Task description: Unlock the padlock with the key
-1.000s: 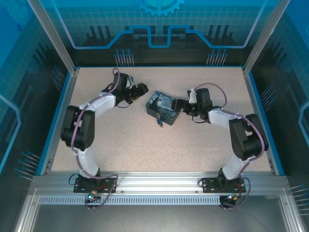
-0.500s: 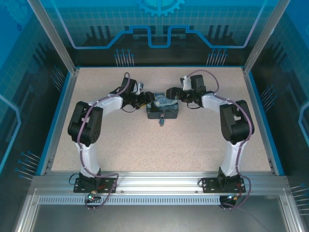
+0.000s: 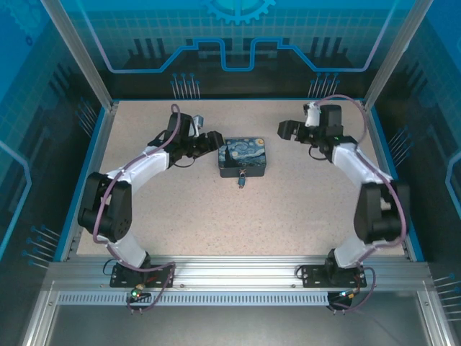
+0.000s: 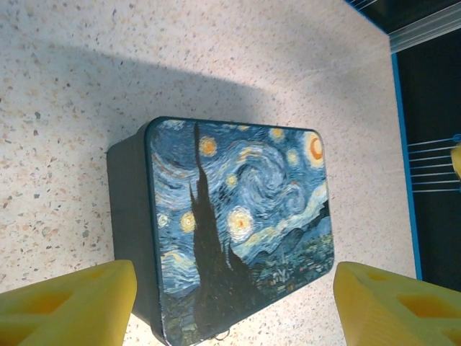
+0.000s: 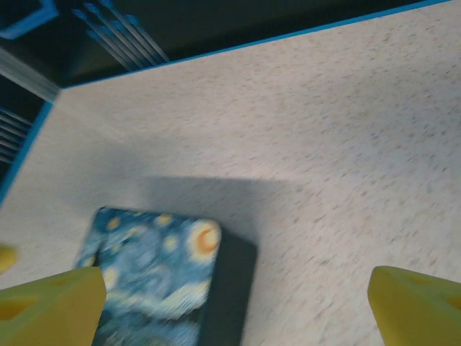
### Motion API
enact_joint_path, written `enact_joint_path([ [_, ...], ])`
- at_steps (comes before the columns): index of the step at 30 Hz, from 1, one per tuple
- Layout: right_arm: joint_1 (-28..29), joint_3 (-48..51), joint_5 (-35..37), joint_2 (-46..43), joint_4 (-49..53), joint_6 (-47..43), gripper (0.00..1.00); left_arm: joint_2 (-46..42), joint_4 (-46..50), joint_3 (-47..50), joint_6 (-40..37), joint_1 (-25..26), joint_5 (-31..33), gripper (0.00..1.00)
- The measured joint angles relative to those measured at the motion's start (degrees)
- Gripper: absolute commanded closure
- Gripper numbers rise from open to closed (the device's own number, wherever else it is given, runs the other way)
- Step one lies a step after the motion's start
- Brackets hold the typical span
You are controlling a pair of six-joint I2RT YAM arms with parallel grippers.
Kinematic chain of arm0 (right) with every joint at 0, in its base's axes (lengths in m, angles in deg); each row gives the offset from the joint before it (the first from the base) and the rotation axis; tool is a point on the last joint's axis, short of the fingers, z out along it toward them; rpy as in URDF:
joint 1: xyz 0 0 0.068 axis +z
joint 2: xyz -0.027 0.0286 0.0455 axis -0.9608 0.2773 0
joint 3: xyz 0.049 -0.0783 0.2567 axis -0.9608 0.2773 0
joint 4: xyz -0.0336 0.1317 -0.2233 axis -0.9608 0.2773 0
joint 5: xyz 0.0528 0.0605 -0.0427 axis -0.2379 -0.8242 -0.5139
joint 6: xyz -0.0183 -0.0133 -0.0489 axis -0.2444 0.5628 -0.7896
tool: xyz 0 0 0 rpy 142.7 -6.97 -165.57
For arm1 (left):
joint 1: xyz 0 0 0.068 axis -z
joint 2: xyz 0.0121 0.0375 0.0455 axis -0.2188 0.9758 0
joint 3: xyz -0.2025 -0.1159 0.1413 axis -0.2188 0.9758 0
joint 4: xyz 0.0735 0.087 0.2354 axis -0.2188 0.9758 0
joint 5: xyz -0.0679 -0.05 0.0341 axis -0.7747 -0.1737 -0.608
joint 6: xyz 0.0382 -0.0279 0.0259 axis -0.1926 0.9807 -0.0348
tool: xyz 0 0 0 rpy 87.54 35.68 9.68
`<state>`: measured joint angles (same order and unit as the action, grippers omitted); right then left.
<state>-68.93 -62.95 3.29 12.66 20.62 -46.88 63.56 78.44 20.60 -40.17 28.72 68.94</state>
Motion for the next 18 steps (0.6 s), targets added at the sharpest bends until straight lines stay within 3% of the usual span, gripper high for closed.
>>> enact_joint_path([
  [4, 5.5, 14.8, -1.8, -10.5, -7.3, 6.3, 0.19, -0.7, -1.4, 0.1, 0.8, 0.0, -1.3, 0.30],
  [7, 13.5, 25.3, 0.3, -11.6, -13.3, 12.3, 0.21, -0.7, -2.2, 0.1, 1.5, 0.3, -2.9, 0.30],
  [11, 22.8, 32.7, 4.3, -7.9, -21.2, 19.3, 0.29, 1.6, -3.4, -1.0, 2.1, 1.0, -5.6, 0.31],
  [18, 29.7, 33.0, 13.9, 2.5, -37.5, 26.9, 0.42, 9.3, -5.2, -4.2, 3.1, 1.9, -8.6, 0.31],
])
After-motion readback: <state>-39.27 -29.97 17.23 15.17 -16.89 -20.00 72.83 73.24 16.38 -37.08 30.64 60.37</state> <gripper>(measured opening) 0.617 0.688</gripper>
